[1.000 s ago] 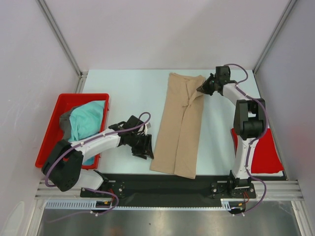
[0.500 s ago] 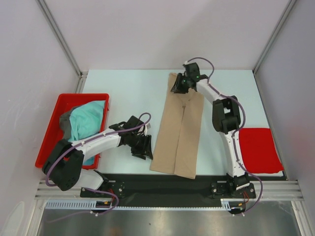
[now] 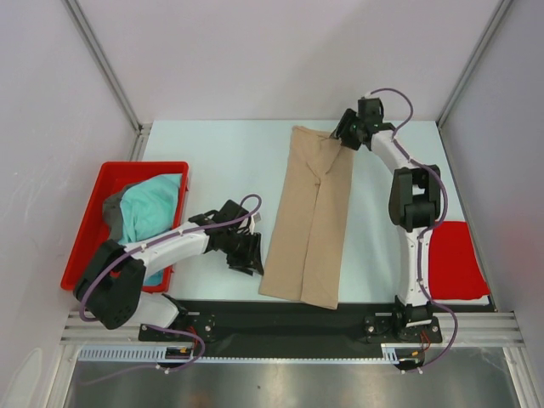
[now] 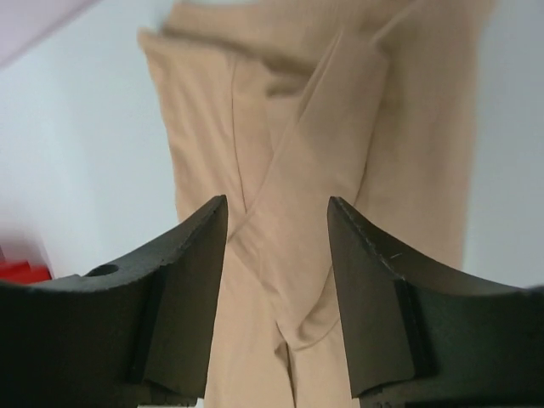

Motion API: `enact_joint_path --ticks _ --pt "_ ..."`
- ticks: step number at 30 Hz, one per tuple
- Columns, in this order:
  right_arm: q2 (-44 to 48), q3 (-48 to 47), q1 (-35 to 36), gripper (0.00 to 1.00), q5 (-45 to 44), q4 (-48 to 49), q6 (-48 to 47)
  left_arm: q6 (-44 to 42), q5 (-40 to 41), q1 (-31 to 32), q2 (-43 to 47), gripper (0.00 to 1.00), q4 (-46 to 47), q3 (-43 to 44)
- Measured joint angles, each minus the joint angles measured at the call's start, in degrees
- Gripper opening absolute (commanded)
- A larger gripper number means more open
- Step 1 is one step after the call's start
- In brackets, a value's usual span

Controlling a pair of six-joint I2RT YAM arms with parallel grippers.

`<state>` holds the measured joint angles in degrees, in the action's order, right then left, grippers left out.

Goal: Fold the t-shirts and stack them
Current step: Fold the tshirt

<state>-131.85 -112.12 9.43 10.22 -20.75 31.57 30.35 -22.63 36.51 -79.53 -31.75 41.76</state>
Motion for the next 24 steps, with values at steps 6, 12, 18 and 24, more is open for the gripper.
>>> enact_joint_path --ticks 6,12,18,24 --pt "-4.13 -9.31 -0.83 0.56 -4.96 0.0 1.29 0.04 0.02 0.0 1.11 0.45 5.86 0.11" --pt "-7.19 -10.91 -0.63 0.52 -6.21 0.07 1.42 0.17 1.9 0.0 -1.2 0.53 13.0 7.93" --pt "-8.98 -10.8 -1.6 0.48 -6.67 0.15 1.25 0.87 6.43 -0.04 -14.4 0.52 26.95 20.57" --pt "-9.05 -10.8 -2.21 0.48 -7.63 1.79 0.28 3.91 8.68 -0.11 -34.14 0.45 35.01 38.21"
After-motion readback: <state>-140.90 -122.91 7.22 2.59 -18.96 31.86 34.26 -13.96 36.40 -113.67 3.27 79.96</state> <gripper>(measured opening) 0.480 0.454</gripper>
